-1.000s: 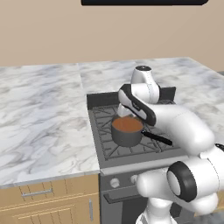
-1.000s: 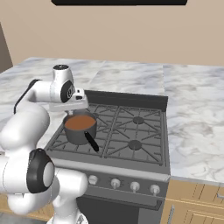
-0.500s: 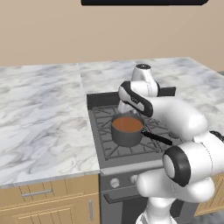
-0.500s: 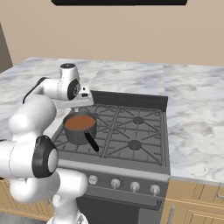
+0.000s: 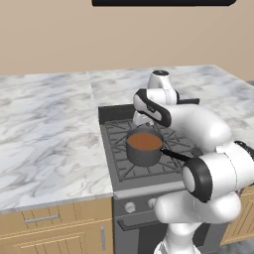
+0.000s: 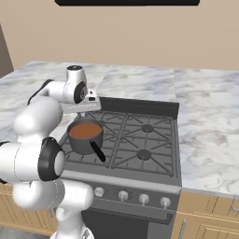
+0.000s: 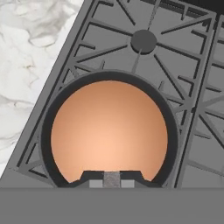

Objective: Pick up the sugar cube(s) and place them in the saucepan with hot chocolate.

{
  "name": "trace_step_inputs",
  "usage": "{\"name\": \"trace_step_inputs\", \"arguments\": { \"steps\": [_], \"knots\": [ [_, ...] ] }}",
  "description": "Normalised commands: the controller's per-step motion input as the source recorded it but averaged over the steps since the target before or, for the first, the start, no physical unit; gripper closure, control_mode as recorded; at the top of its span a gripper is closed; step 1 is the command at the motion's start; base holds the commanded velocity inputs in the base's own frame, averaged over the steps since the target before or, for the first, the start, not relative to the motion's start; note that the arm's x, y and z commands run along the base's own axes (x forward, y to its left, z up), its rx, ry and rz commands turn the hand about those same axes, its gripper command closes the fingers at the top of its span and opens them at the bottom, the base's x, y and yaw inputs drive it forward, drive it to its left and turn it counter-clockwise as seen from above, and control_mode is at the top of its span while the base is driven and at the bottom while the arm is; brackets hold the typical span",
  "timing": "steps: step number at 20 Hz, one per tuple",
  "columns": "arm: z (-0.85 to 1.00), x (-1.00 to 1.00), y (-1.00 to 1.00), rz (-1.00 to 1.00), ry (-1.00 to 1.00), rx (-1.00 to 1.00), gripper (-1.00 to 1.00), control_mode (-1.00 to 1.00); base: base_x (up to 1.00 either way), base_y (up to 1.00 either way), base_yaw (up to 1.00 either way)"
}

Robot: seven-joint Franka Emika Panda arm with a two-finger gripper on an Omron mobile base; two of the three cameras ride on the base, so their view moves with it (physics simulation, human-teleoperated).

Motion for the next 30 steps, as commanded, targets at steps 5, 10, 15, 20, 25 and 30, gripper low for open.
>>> {"name": "trace_step_inputs", "arguments": {
  "steps": [5,10,15,20,25,30],
  "knots": [
    [-0.16,0.15,0.0,0.0,0.0,0.0,1.0,-1.0,0.0,0.0,0.0],
    [-0.26,0.11,0.01,0.0,0.0,0.0,1.0,-1.0,0.0,0.0,0.0],
    [-0.22,0.0,0.11,0.0,0.0,0.0,1.0,-1.0,0.0,0.0,0.0],
    [-0.2,0.0,0.26,0.0,0.0,0.0,1.0,-1.0,0.0,0.0,0.0],
    [-0.13,0.0,0.11,0.0,0.0,0.0,1.0,-1.0,0.0,0.0,0.0],
    [-0.15,0.0,0.0,0.0,0.0,0.0,1.0,-1.0,0.0,0.0,0.0]
  ]
}}
